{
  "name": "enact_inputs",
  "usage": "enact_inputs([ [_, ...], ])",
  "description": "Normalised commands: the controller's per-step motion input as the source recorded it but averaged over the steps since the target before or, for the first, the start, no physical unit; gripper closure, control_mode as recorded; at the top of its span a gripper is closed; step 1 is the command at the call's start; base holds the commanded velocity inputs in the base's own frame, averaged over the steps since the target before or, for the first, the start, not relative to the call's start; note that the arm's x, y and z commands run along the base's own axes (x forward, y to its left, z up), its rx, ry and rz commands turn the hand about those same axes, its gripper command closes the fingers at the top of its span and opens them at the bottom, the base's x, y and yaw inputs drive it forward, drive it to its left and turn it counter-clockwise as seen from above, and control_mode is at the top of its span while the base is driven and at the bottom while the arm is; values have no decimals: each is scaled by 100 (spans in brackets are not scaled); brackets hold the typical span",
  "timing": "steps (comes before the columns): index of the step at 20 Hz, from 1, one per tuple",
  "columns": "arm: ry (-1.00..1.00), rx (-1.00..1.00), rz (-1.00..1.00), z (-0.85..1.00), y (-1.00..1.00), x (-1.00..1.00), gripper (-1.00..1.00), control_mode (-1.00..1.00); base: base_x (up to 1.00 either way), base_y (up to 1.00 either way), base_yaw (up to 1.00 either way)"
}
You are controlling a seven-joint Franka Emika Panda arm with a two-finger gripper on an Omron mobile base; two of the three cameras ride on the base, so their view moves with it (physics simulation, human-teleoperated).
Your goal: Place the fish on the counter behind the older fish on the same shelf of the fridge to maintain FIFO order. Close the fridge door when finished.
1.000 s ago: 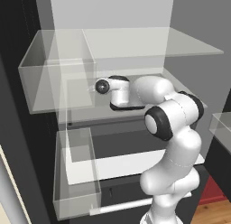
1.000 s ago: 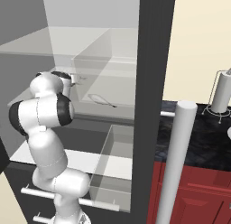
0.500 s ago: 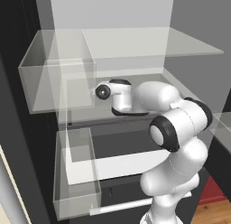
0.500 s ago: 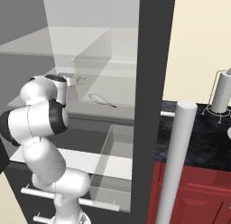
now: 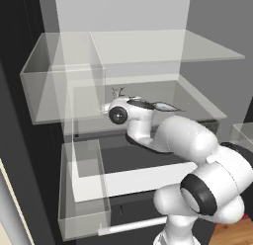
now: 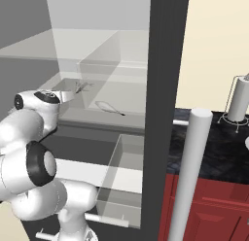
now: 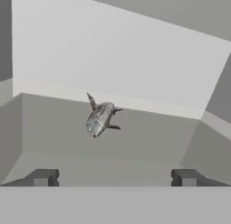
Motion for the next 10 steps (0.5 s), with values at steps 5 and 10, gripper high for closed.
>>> enact_inputs([
  [5,4,0,-9,81,0,-82,-100,-100,0,0,0],
  [10,9,0,-11,70,0,-89,-100,-100,0,0,0],
])
